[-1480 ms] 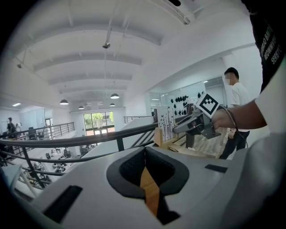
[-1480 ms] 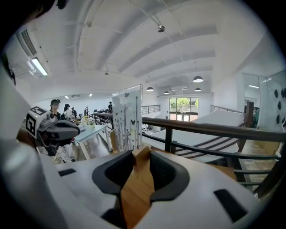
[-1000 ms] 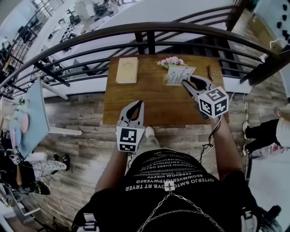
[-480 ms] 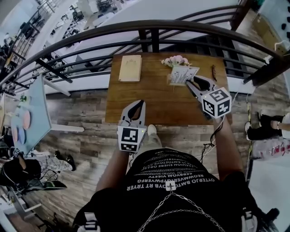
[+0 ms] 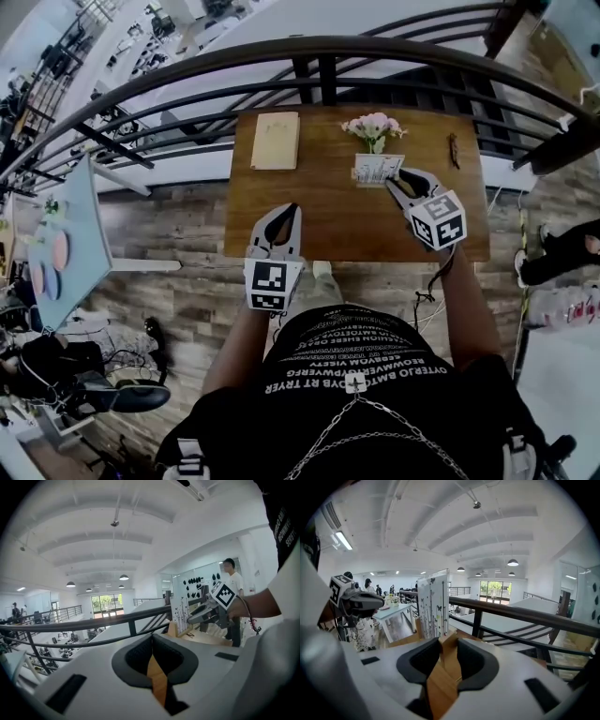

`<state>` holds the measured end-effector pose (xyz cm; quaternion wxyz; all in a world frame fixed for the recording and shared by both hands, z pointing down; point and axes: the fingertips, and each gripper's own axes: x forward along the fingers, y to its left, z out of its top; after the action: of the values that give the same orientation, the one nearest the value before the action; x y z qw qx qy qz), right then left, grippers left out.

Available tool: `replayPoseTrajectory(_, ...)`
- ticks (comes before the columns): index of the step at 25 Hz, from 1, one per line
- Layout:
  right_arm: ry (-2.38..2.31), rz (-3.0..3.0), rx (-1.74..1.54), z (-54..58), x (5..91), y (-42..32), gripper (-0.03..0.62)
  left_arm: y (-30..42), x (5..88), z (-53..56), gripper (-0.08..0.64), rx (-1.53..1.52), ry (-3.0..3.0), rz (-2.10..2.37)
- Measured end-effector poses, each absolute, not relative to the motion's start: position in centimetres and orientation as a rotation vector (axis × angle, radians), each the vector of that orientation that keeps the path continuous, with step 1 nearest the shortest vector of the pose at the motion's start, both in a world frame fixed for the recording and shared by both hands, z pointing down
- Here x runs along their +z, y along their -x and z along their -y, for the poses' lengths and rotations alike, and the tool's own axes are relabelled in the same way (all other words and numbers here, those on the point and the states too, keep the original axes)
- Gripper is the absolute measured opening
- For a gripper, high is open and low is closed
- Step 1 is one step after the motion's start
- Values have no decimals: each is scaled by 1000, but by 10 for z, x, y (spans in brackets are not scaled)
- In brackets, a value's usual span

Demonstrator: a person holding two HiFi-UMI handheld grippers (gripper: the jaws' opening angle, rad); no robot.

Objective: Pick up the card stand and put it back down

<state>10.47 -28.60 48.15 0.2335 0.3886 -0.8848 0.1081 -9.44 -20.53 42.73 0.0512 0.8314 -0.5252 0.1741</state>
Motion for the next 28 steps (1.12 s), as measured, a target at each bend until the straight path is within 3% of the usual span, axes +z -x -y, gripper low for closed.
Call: replayPoseTrajectory(28,-1074,2325,480,335,662,-62,127,112,460,289,28,604,-2542,1489)
